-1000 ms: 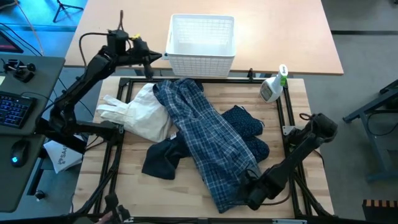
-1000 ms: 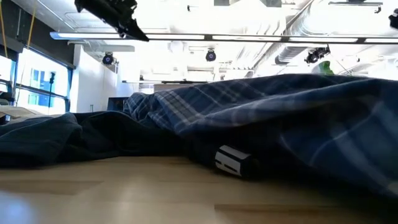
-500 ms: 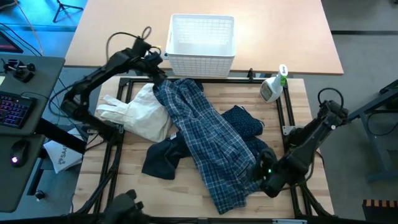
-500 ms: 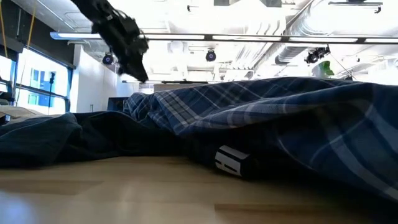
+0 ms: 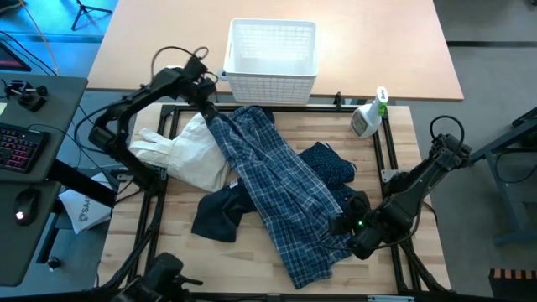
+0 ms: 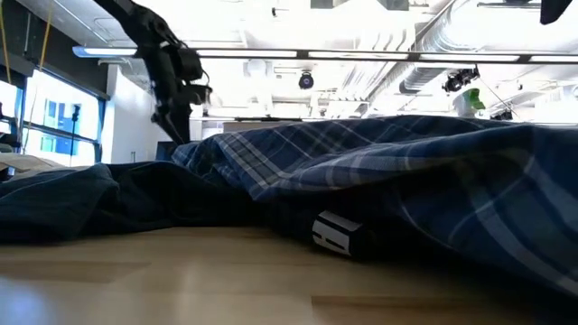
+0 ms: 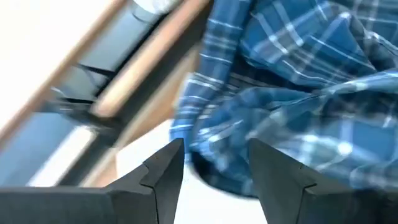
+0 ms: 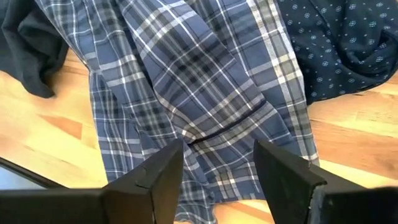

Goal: Fold laundry
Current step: Fold the blue plaid flannel shirt

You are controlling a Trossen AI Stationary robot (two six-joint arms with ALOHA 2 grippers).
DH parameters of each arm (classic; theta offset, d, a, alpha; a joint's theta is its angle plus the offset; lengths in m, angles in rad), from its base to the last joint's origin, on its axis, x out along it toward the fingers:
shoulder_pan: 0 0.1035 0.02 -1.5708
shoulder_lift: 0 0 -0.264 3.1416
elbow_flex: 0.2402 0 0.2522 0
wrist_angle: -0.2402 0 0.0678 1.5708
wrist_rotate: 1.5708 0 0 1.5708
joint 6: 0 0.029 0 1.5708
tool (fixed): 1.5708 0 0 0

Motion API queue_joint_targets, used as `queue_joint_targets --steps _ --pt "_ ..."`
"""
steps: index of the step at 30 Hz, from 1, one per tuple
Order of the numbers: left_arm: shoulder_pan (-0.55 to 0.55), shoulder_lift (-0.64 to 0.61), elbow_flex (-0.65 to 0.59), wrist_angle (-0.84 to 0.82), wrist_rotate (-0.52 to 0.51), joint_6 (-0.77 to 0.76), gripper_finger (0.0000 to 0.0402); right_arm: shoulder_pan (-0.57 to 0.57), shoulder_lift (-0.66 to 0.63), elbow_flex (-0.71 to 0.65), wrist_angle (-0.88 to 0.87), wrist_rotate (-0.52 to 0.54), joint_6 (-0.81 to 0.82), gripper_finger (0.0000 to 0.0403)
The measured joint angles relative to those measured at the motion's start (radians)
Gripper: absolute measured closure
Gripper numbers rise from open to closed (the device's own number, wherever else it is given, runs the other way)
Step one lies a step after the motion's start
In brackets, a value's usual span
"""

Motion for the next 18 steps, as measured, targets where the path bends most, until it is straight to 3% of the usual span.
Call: queue_joint_targets --steps 7,13,18 --pt "0.06 -0.049 0.001 -0.061 -0.049 0.247 0.0245 0.0 0.0 0.0 -0.054 0.007 -0.003 0.0215" --pt "0.06 0.029 -0.001 -0.1 0.061 0.315 0.0245 0.0 0.0 0.0 -0.084 0.043 -0.001 0.0215" --pt "0.007 0.096 -0.001 -0.077 0.076 0.413 0.0245 0.0 0.0 -0.001 -0.085 0.056 0.0 0.0215"
